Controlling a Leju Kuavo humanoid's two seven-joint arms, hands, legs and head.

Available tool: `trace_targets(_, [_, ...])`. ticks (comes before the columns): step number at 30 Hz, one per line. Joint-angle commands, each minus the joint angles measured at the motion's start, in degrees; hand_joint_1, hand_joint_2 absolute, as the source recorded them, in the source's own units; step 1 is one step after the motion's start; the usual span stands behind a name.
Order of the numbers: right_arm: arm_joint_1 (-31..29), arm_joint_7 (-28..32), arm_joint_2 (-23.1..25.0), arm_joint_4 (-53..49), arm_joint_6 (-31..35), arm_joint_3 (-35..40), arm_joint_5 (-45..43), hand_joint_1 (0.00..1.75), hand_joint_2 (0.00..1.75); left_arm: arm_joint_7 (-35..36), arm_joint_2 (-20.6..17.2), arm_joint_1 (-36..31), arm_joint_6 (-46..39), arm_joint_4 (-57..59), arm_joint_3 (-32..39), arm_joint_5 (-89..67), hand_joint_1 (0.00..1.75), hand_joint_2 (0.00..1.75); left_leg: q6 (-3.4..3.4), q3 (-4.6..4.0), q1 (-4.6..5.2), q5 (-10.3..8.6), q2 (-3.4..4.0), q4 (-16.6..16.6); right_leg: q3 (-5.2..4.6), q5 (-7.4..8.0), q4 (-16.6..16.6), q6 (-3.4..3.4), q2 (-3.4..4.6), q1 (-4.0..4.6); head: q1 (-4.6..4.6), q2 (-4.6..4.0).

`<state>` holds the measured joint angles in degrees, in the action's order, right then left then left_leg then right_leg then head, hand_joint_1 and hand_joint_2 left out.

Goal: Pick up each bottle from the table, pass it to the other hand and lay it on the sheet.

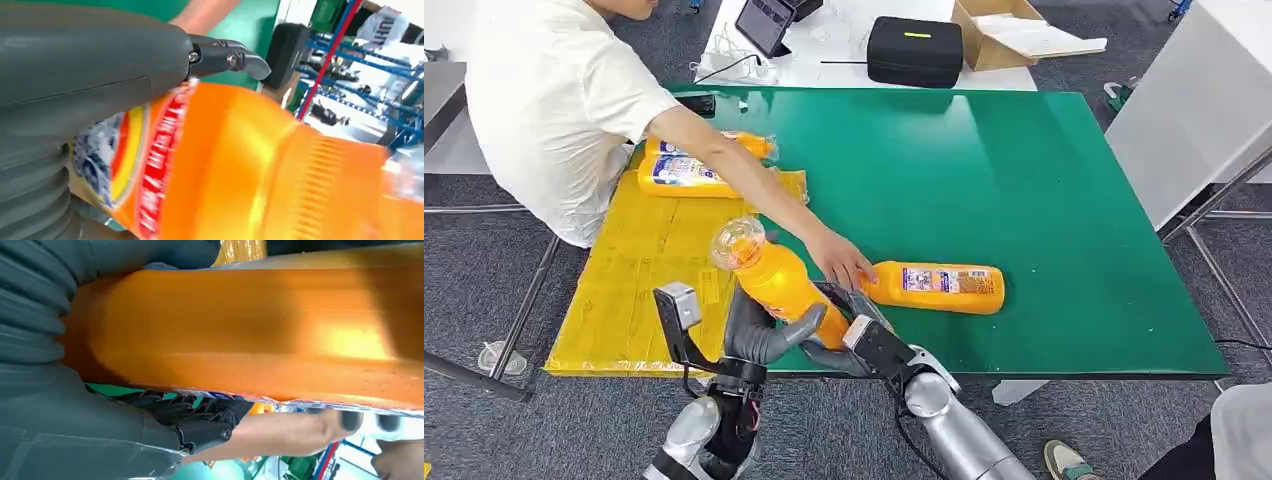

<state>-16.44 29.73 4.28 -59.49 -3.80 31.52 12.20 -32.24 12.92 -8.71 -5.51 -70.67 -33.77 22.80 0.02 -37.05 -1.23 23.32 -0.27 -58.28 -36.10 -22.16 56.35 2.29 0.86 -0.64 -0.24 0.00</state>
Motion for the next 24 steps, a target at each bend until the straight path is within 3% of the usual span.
trace_targets(1, [-2.48, -0.33, 0.06, 5.63, 0.02, 2.51, 0.0, 1.38, 1.75, -0.2, -1.32, -0.75, -0.32, -2.25, -0.26, -0.52, 0.0, 1.75, 0.06, 0.25, 0.06, 0.07, 0.06, 0.03, 0.22, -0.08, 0.0, -0.07, -0.02, -0.03, -0.02, 0.0])
trace_targets(4, [-2.84, -0.33, 0.24, 6.03, 0.18, 2.65, -0.05, 1.34, 1.75, -0.14, -1.09, -0.83, 0.66, -2.03, -0.49, 0.53, 0.05, 1.75, 0.04, 0.14, 0.03, 0.04, 0.05, 0.02, 0.12, -0.04, -0.01, -0.05, -0.01, -0.01, 0.0, 0.0])
trace_targets(5, [-3.16, -0.33, 0.36, 6.52, 0.26, 2.74, -0.03, 1.36, 1.75, 0.51, -1.19, -0.78, 2.15, -2.17, -0.81, 1.89, 0.42, 1.75, 0.06, 0.27, 0.06, 0.08, 0.07, 0.04, 0.23, -0.08, 0.0, -0.08, -0.02, -0.02, -0.02, 0.0])
trace_targets(6, [-3.32, -0.37, 0.52, 6.78, 0.44, 2.56, -0.15, 1.38, 1.75, 0.99, -1.29, -0.69, 2.95, -2.19, -0.9, 2.67, 1.26, 1.75, 0.04, 0.18, 0.03, 0.05, 0.06, 0.04, 0.16, -0.05, -0.02, -0.06, 0.0, -0.01, -0.02, 0.0])
trace_targets(7, [-3.36, -0.39, 0.56, 6.89, 0.51, 2.48, -0.19, 1.4, 1.75, 1.0, -1.4, -0.66, 3.21, -2.29, -1.06, 2.73, 1.75, 1.75, 0.04, 0.15, 0.04, 0.04, 0.06, 0.03, 0.12, -0.04, -0.01, -0.05, 0.0, -0.01, -0.02, 0.02])
trace_targets(9, [-3.53, -0.39, 0.64, 7.23, 0.6, 2.44, -0.16, 1.4, 1.75, 0.67, -1.56, -0.84, 3.0, -1.94, -1.29, 2.14, 1.75, 1.75, 0.05, 0.25, 0.04, 0.08, 0.07, 0.03, 0.22, -0.07, -0.01, -0.07, -0.01, 0.0, -0.02, 0.02])
trace_targets(11, [-3.29, -0.3, 0.66, 6.99, 1.11, 2.45, 0.11, 1.24, 1.75, 0.57, -1.36, -1.34, 0.89, -0.69, -1.1, 0.83, 1.75, 1.75, 0.07, 0.32, 0.05, 0.11, 0.11, 0.03, 0.28, -0.09, 0.0, -0.09, 0.0, -0.01, -0.02, 0.0])
trace_targets(12, [-3.08, -0.27, 0.7, 6.79, 1.49, 2.54, 0.3, 0.72, 1.75, 0.11, -1.25, -1.59, -0.31, 0.07, -1.02, -0.04, 1.75, 1.75, 0.06, 0.25, 0.06, 0.08, 0.06, 0.04, 0.22, -0.07, 0.0, -0.07, -0.02, -0.02, -0.02, 0.0])
trace_targets(13, [-3.01, -0.27, 0.65, 6.63, 1.5, 2.6, 0.3, 0.42, 1.75, 0.29, -1.13, -1.82, -0.38, 0.69, -0.89, 0.05, 1.75, 1.75, 0.04, 0.15, 0.02, 0.03, 0.03, 0.04, 0.13, -0.02, -0.03, -0.05, -0.03, 0.01, -0.02, 0.0])
trace_targets(14, [-2.73, -0.33, 0.52, 6.15, 1.88, 2.61, 0.32, 0.26, 1.75, 0.76, -1.04, -2.28, -0.82, 2.17, -0.83, -0.21, 1.75, 1.75, 0.07, 0.32, 0.05, 0.09, 0.05, 0.05, 0.28, -0.09, -0.02, -0.08, -0.05, -0.01, -0.02, 0.0])
trace_targets(15, [-2.53, -0.35, 0.43, 5.71, 2.07, 2.55, 0.28, 0.3, 1.75, 0.68, -0.95, -2.48, -1.14, 2.96, -0.89, -0.69, 1.75, 1.75, 0.07, 0.35, 0.07, 0.09, 0.03, 0.06, 0.32, -0.11, -0.01, -0.09, -0.08, -0.02, -0.02, 0.0])
trace_targets(19, [-1.93, -0.29, 0.32, 3.63, 2.43, 2.13, -0.16, 0.09, 1.75, 1.68, -0.93, -2.87, -0.15, 4.83, -1.09, -0.4, 1.75, 1.75, 0.06, 0.28, 0.05, 0.05, -0.04, 0.07, 0.25, -0.09, -0.03, -0.07, -0.12, -0.01, 0.0, 0.0])
trace_targets(22, [-1.93, -0.29, 0.32, 3.63, 2.43, 2.13, -0.16, 0.09, 1.75, 1.68, -0.93, -2.87, -0.15, 4.83, -1.09, -0.4, 1.75, 1.75, 0.07, 0.3, 0.05, 0.08, 0.01, 0.05, 0.27, -0.1, -0.02, -0.08, -0.09, -0.01, 0.0, 0.0])
trace_targets(24, [-1.69, -0.3, 0.4, 2.89, 2.46, 2.21, -0.27, 0.0, 1.75, 2.44, -0.92, -2.98, 0.19, 5.04, -1.24, -0.21, 1.75, 1.75, 0.04, 0.12, 0.04, 0.02, -0.02, 0.05, 0.09, -0.03, -0.02, -0.04, -0.07, -0.02, -0.02, 0.0])
